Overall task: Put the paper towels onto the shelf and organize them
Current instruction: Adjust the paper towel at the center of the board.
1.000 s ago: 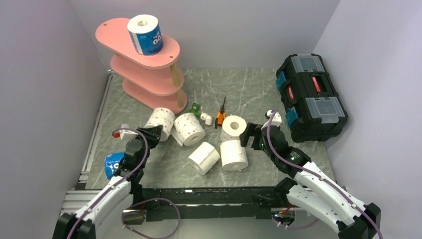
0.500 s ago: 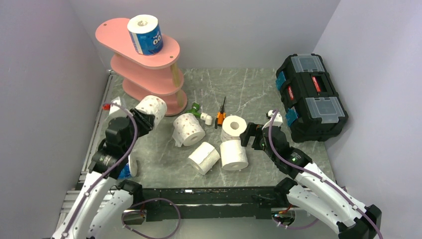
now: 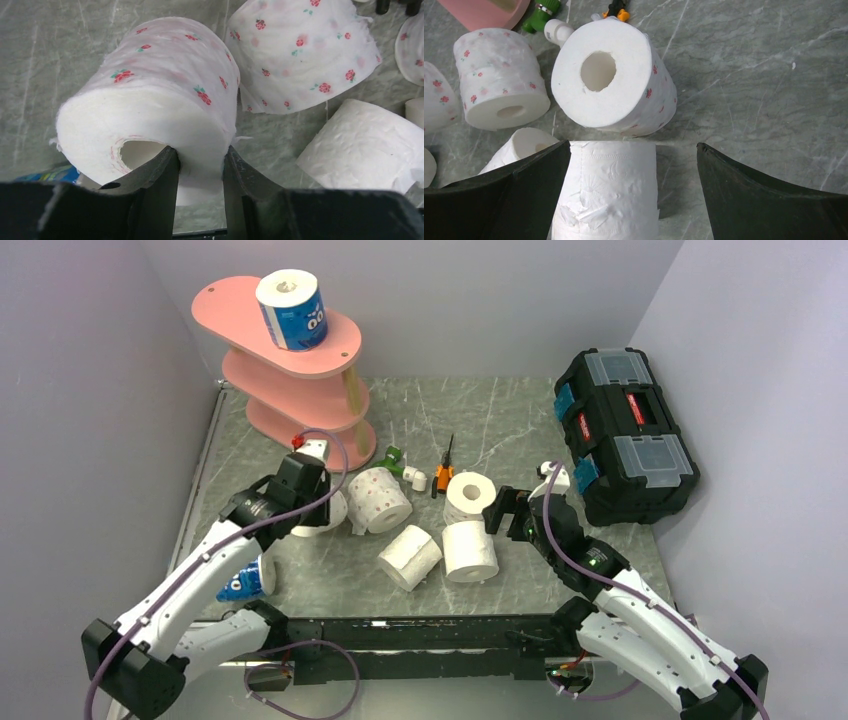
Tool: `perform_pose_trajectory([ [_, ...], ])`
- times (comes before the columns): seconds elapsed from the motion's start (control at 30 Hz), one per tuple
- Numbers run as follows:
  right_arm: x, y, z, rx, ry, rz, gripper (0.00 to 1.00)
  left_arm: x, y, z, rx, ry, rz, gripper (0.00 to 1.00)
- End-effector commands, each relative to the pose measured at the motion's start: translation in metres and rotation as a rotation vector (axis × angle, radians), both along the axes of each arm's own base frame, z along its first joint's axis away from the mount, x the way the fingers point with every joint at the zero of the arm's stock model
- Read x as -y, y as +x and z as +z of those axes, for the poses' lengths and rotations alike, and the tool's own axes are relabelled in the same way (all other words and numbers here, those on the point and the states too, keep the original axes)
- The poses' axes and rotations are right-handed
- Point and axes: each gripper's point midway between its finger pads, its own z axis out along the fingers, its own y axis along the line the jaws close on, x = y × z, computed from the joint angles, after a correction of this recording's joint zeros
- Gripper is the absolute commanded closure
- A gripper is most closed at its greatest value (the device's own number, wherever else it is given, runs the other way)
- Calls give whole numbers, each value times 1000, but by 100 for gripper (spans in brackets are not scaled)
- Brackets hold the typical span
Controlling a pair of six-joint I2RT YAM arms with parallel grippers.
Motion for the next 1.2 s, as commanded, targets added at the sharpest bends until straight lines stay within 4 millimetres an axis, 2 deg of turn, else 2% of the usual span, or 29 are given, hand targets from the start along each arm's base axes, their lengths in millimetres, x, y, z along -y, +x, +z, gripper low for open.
perform_pose_trajectory([
  [0.0,-2,6,8,43,16,-4,1,1,15,17,27,100,-41,63],
  [0.23,0,5,7,47,16,-8,1,9,17,-2,-73,241,-97,59],
  [0.43,1,5,5,42,12,-13,1,19,22,-16,-108,252,-134,55],
  [0.63,2,5,5,42,9,-16,1,25,21,-33,-159,263,-175,39],
  [0.73,2,5,5,42,9,-17,1,24,21,-34,-159,265,-168,33],
  [0.83,1,5,5,40,8,-16,1,21,23,-22,-123,255,-143,27],
  [1.1,1,6,4,36,5,-17,1,7,22,52,95,141,-27,10],
  [1.17,1,6,4,36,6,-19,1,-4,20,60,144,108,48,7],
])
